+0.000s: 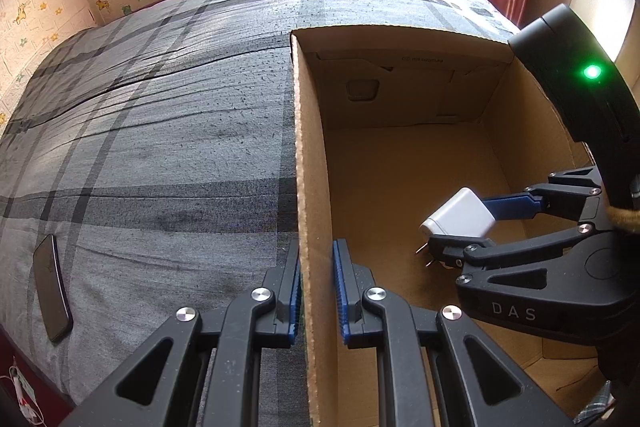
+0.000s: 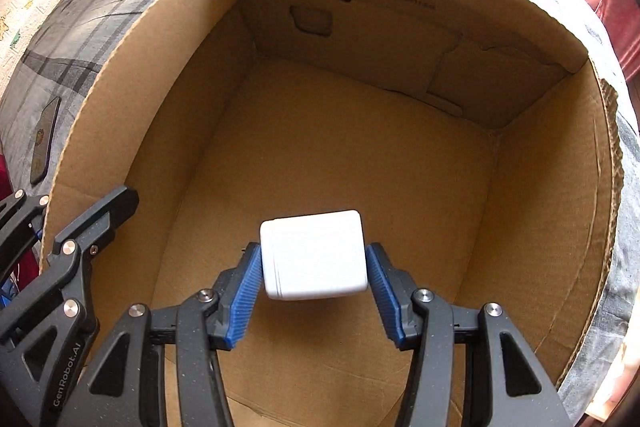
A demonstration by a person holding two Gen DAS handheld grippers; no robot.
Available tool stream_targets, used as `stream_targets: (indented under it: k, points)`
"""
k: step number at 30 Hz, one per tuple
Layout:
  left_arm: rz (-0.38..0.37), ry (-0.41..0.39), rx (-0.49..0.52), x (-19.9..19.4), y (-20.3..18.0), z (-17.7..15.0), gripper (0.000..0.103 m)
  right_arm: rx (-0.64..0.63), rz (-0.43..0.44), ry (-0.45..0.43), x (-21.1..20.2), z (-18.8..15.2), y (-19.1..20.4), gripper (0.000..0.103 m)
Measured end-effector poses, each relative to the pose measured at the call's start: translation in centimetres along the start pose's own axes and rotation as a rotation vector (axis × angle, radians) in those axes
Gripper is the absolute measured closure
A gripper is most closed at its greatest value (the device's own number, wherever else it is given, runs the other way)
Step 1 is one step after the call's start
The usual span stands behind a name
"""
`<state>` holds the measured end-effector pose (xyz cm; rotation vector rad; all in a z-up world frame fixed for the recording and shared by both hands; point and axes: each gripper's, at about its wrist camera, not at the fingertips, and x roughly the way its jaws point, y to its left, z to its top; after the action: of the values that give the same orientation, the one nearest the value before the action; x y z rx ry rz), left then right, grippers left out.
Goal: Organize rigid objects
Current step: 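Open the right gripper to drop the charger into the box, then move the right gripper back to the black cup and grasp it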
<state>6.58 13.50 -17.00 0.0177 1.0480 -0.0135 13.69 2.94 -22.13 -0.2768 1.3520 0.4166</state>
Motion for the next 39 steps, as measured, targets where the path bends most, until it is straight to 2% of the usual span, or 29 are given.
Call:
stream_targets:
  k: [9,13,16,25,31,35,39]
  points:
    - [0.004,0.003,0.001,0.1,0.0,0.0,0.087,0.023,-0.002,-0.084,-2.8,-0.4,-0.3,0.037]
    - [0.005,0.004,0.002,0.1,0.1,0.0,0.087,0.034,0.023,-0.115,-4.6,-0.9,-0.7,0.031]
    - [0.008,0.005,0.006,0.1,-0.1,0.1,0.087,0.028,0.002,-0.150,-6.0,-1.4,-0.7,0.023]
    - [0.015,0.007,0.010,0.1,-0.2,0.1,0.087,0.061,-0.031,-0.226,-10.6,-2.4,-1.8,0.021]
    - [0.018,0.008,0.014,0.0,-0.3,0.1,0.087,0.091,-0.012,-0.263,-13.1,-3.4,-3.5,0.003]
    - [0.018,0.008,0.014,0.0,-0.3,0.1,0.087,0.097,-0.010,-0.268,-14.3,-4.2,-4.7,0.000]
    - [0.020,0.009,0.015,0.1,-0.4,0.2,0.087,0.125,-0.052,-0.294,-15.8,-5.5,-6.4,0.000]
